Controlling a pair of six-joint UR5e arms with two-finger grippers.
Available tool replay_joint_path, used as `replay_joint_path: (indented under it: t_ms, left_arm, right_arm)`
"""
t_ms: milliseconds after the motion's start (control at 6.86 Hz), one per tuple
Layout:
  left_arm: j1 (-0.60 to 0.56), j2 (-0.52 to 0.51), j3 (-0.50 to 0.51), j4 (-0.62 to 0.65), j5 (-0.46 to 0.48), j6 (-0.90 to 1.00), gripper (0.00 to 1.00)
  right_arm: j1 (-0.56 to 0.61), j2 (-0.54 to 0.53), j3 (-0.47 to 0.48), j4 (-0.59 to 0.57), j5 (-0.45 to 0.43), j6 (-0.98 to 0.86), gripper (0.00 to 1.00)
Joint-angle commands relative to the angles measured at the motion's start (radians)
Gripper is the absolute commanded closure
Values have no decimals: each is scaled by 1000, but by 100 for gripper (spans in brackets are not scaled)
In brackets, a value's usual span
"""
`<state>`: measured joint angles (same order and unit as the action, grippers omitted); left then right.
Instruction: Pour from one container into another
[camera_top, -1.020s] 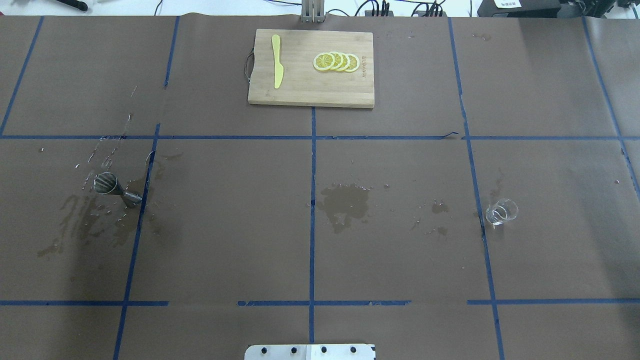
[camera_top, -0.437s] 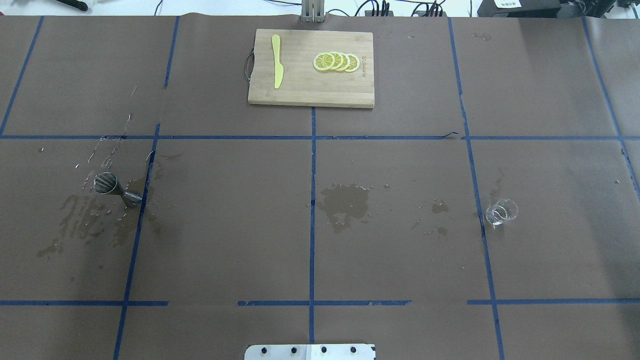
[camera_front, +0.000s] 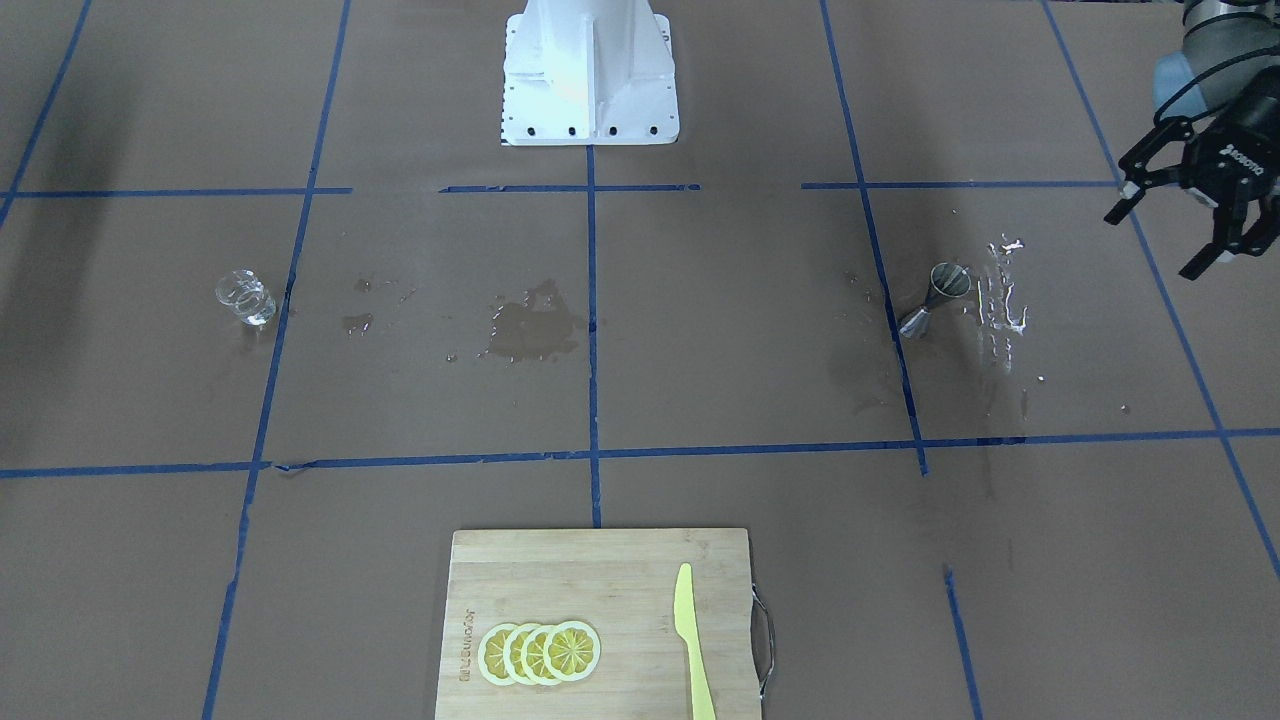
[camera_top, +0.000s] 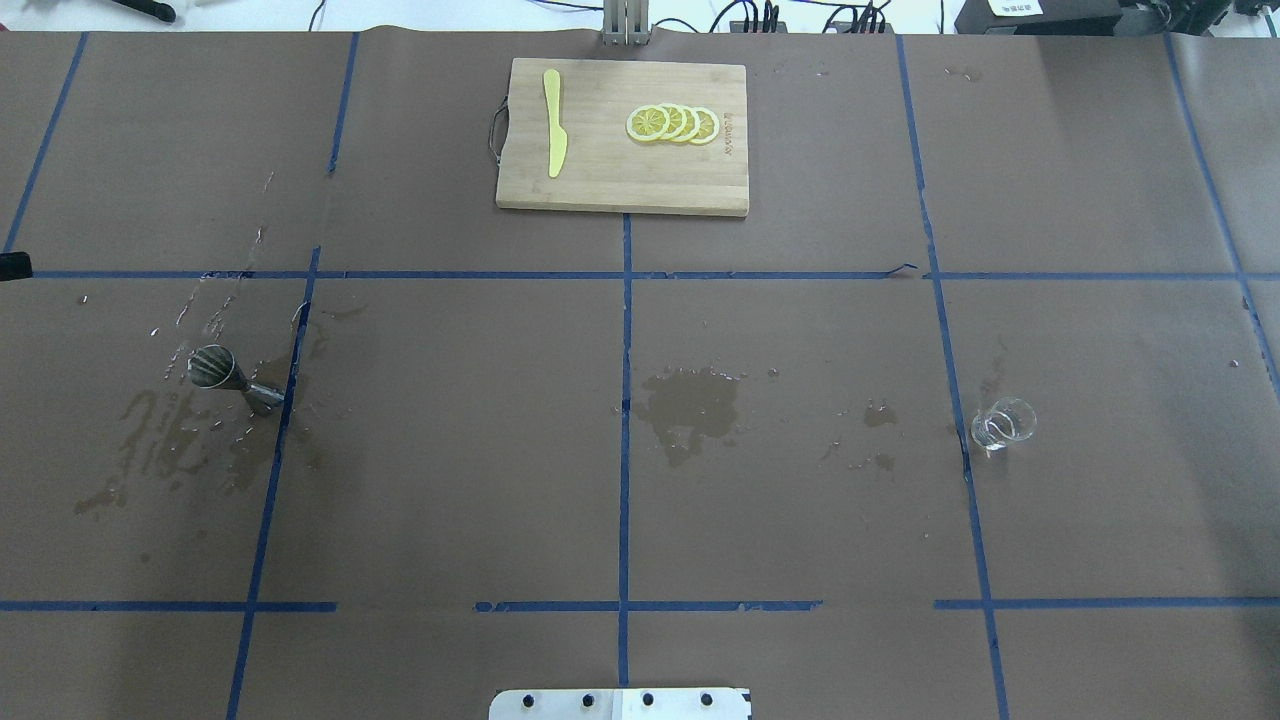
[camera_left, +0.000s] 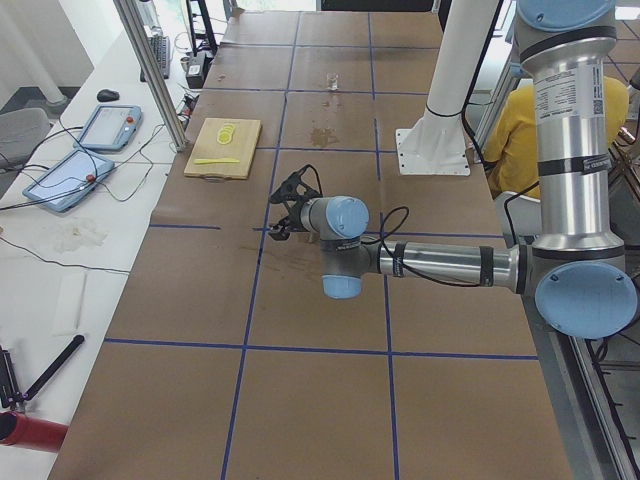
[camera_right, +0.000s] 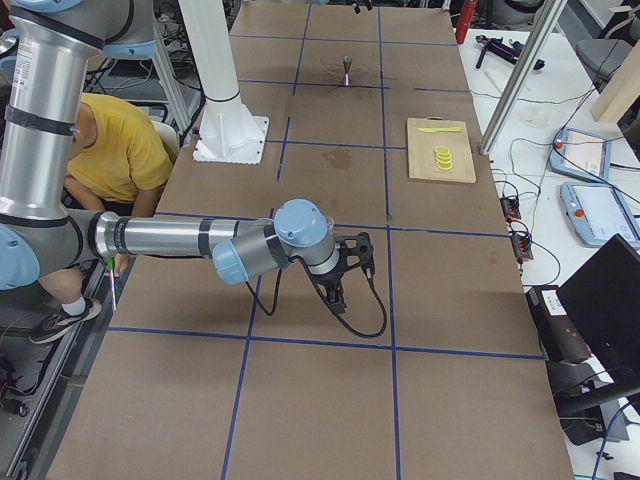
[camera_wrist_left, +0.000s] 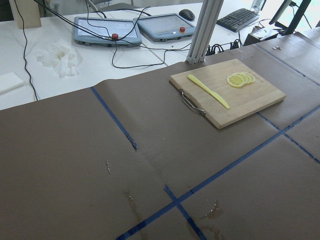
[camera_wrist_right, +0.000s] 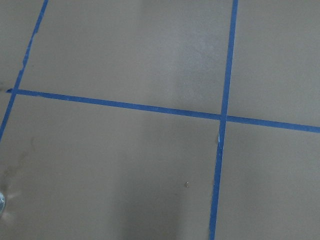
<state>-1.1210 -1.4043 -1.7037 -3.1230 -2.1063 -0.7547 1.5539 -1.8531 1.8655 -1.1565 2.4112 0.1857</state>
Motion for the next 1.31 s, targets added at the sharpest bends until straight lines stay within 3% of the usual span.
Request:
replay_joint_path:
  t_ms: [0, 583, 729, 1166]
  left_arm:
    - [204, 63, -7, -138, 263, -57, 0]
    - [652, 85, -7, -151, 974, -98, 0]
    - [723, 85, -1, -144, 1091, -98, 0]
    - [828, 62, 18, -143, 1216, -104, 0]
  right_arm:
    - [0, -6, 0, 1, 0, 8, 0]
    - [0, -14, 1, 3, 2, 9, 0]
    - [0, -14, 1, 3, 0, 9, 0]
    - [2, -14, 1, 3, 0, 9, 0]
